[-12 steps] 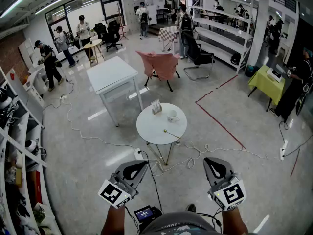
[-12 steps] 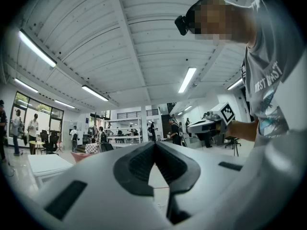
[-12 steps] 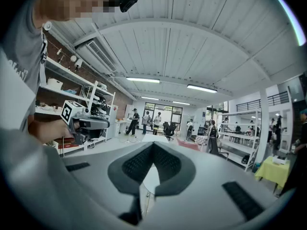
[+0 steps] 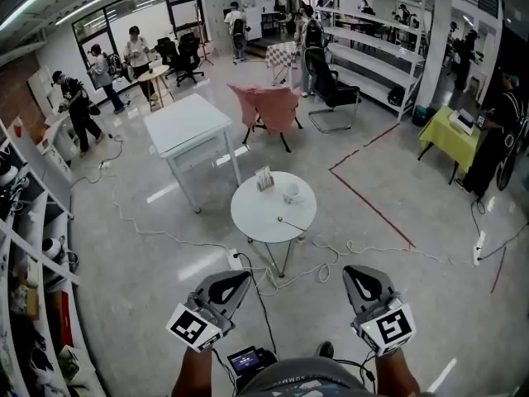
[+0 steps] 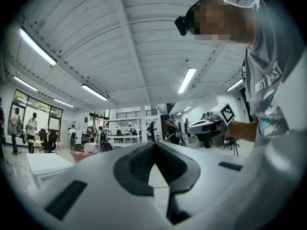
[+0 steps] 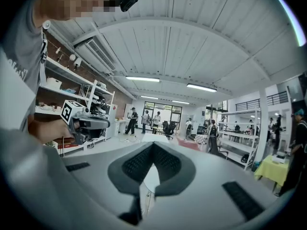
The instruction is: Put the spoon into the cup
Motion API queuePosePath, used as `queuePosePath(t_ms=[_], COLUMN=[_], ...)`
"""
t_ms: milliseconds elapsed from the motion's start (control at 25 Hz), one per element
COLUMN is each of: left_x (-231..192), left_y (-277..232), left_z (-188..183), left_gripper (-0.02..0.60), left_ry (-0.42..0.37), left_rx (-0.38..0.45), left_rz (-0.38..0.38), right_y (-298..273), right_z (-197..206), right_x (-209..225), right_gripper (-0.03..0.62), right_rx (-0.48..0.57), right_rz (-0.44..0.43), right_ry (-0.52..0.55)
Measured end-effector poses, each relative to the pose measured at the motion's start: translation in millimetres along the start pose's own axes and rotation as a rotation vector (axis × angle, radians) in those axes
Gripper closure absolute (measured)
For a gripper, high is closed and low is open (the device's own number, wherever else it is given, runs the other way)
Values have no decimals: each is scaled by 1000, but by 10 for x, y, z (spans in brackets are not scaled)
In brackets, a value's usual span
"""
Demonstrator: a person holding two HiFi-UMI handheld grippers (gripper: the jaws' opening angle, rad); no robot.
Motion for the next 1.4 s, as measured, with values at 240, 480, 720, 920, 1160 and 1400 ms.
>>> queuePosePath(t_ms=[240,480,720,920,1160,1400], left_x=[-77,-166,-191,-220,-259,-291], left_y=[53,108,58,-44,-254,-629], left_z=[11,55,83,74,59,-44], left_gripper=[581,581,581,581,581,581], left_ry=[3,6,19,26,15,9], left_rx=[1,7,13,-1,-28,-14], left_rz=[21,52,63,47,5,-22], right_y=[-57,-118,-115,-220,-408,-593], right_z=[3,11,18,38,194,214], right_x=[-86,-219,-169,-39,241,671], right_gripper=[592,592,592,592,592,592], right_rx=[0,11,0,9,18,87], right_rz=[17,40,53,43,6,-18], right_ry=[-12,-50,-45,-51,-73,-23])
Point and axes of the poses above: the fingertips, and each gripper's own axes: y backward along the fingers, x to its right, z out of its underside, the point moved 6 cm from there along y, backward along the fingers, and after that the axes turned 14 degrees about y, right-handed, at the moved point
